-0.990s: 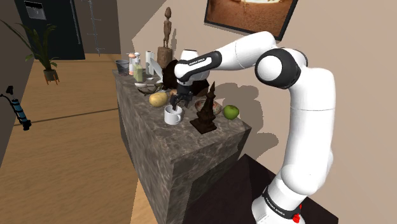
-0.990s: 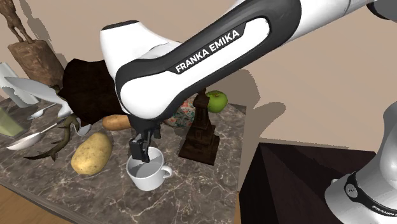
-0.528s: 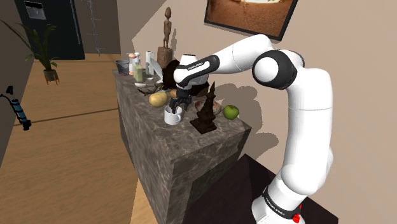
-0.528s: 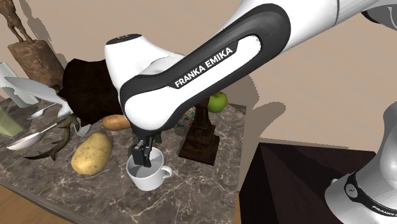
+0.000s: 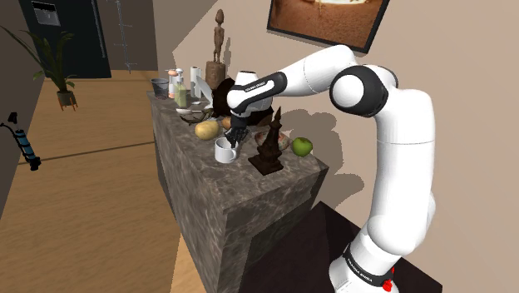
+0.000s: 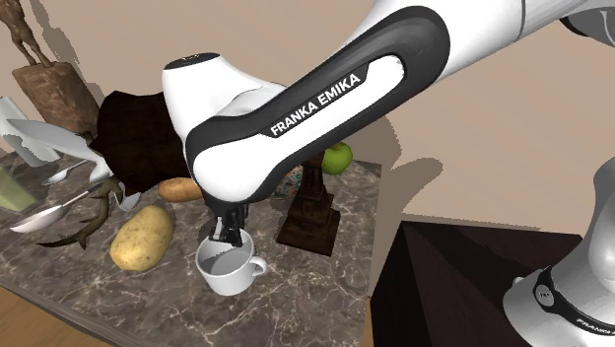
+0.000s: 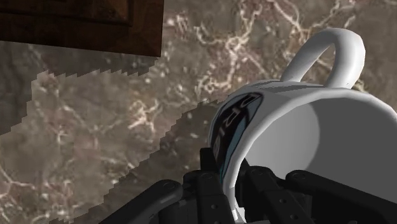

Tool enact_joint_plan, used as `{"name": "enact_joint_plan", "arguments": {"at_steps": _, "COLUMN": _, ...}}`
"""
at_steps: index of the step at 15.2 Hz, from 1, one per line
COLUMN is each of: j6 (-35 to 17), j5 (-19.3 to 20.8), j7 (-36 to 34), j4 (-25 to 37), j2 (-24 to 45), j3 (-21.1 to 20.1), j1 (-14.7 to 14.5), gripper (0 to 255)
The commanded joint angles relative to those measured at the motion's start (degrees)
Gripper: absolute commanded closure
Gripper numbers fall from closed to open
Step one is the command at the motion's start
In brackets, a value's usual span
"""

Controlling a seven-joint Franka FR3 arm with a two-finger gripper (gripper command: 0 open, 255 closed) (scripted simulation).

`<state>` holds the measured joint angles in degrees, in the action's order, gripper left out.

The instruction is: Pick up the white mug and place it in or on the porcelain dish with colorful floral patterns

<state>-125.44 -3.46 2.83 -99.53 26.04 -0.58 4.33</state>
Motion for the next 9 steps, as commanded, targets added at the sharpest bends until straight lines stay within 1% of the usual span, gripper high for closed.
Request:
{"name": "enact_joint_plan", "arguments": {"at_steps": 1, "j6": 0.0, "j5": 0.0, "j7": 0.0, "j4": 0.0, "j2": 0.0, "j3": 0.0, "j1": 0.0, "gripper": 255}}
{"name": "enact_joint_plan", "arguments": {"at_steps": 6, "j6": 0.0, "j5": 0.0, "j7": 0.0, "j4": 0.01, "j2": 0.01, "j3": 0.0, "j1": 0.0, "gripper": 255}}
{"name": "enact_joint_plan", "arguments": {"at_steps": 9, "j6": 1.84, "j5": 0.05, "j7": -0.11, "j4": 0.72, "j2": -1.13, "j3": 0.02, "j1": 0.0, "gripper": 255}}
